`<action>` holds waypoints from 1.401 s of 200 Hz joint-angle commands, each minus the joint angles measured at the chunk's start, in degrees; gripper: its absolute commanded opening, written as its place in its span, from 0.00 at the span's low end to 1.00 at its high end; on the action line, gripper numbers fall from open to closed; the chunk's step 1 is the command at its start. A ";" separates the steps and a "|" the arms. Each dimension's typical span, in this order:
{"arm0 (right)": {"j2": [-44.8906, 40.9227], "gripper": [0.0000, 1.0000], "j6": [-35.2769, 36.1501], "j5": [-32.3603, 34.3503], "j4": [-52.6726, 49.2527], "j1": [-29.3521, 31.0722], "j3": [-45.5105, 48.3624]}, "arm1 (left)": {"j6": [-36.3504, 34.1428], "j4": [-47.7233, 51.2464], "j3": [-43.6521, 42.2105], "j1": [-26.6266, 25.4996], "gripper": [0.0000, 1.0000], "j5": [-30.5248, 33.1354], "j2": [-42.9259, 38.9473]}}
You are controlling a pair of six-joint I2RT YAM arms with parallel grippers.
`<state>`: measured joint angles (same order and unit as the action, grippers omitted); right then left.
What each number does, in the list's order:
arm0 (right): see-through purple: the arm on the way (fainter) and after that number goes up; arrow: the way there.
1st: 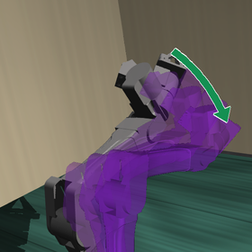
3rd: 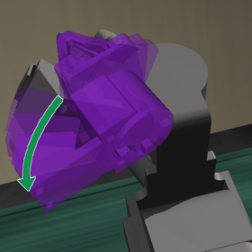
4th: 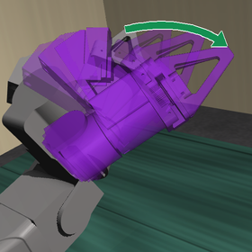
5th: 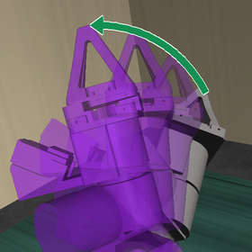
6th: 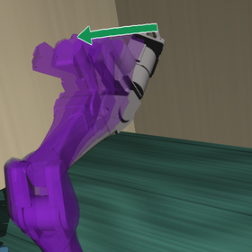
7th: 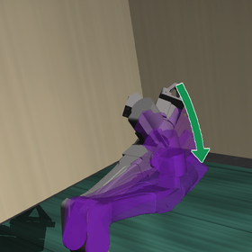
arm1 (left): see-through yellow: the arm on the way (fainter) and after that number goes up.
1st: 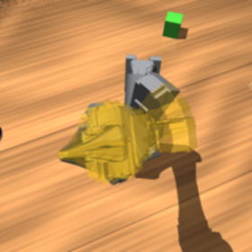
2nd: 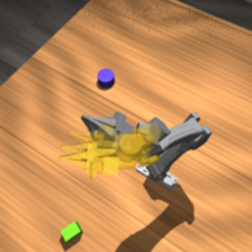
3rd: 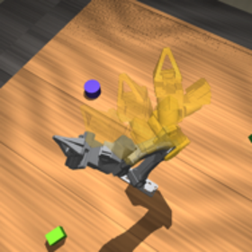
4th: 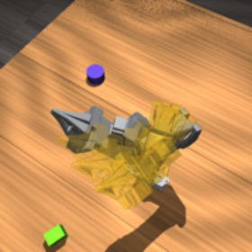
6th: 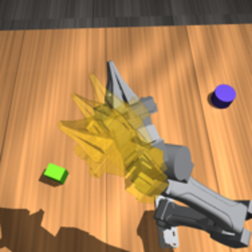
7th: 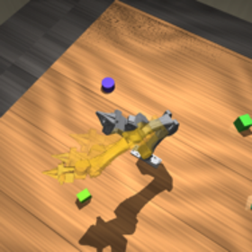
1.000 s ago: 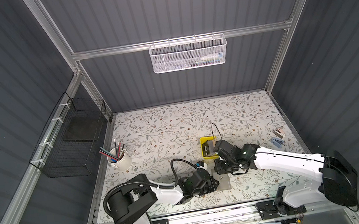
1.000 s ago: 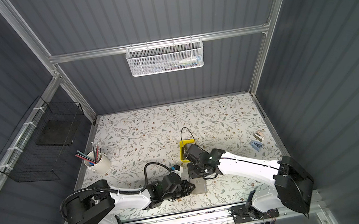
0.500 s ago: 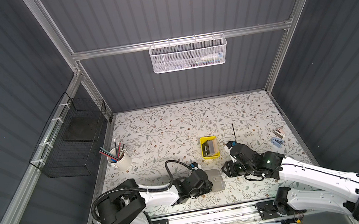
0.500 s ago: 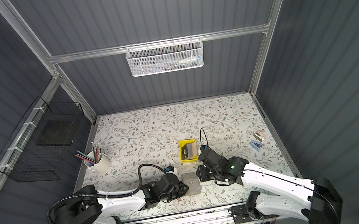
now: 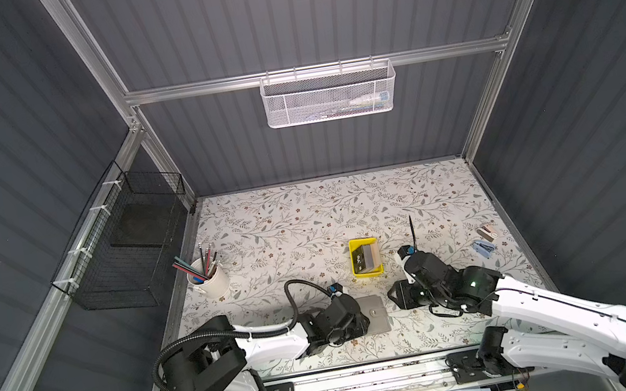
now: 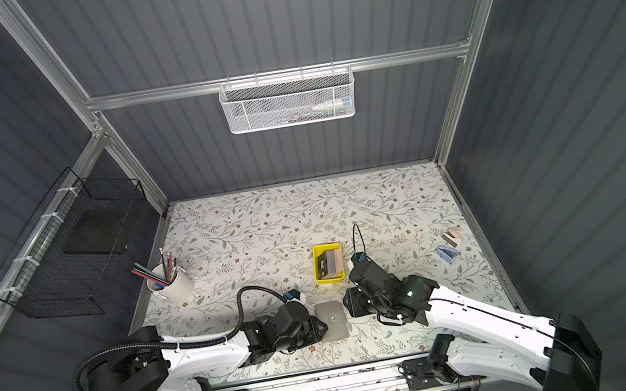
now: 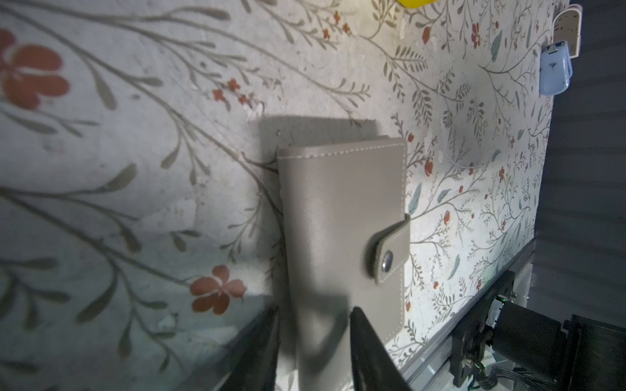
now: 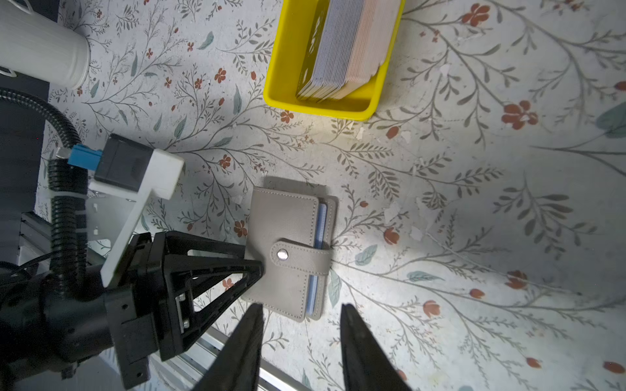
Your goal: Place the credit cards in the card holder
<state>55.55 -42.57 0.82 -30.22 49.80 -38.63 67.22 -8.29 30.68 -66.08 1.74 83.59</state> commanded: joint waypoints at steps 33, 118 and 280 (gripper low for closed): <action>-3.03 0.48 0.20 3.00 0.42 -0.88 1.57 | -5.78 13.64 3.40 3.76 0.44 -1.76 -6.16; -7.16 0.77 1.37 4.60 -1.12 -5.23 0.29 | -24.79 28.83 13.66 21.70 0.94 -7.16 -12.13; -8.79 0.99 3.02 9.20 1.13 -15.74 1.23 | -46.25 23.73 11.09 43.82 1.00 0.49 -14.84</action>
<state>46.87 -40.42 7.09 -29.78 34.92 -37.67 25.65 16.84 43.29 -23.73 -0.93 70.91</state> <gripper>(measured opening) 0.990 0.997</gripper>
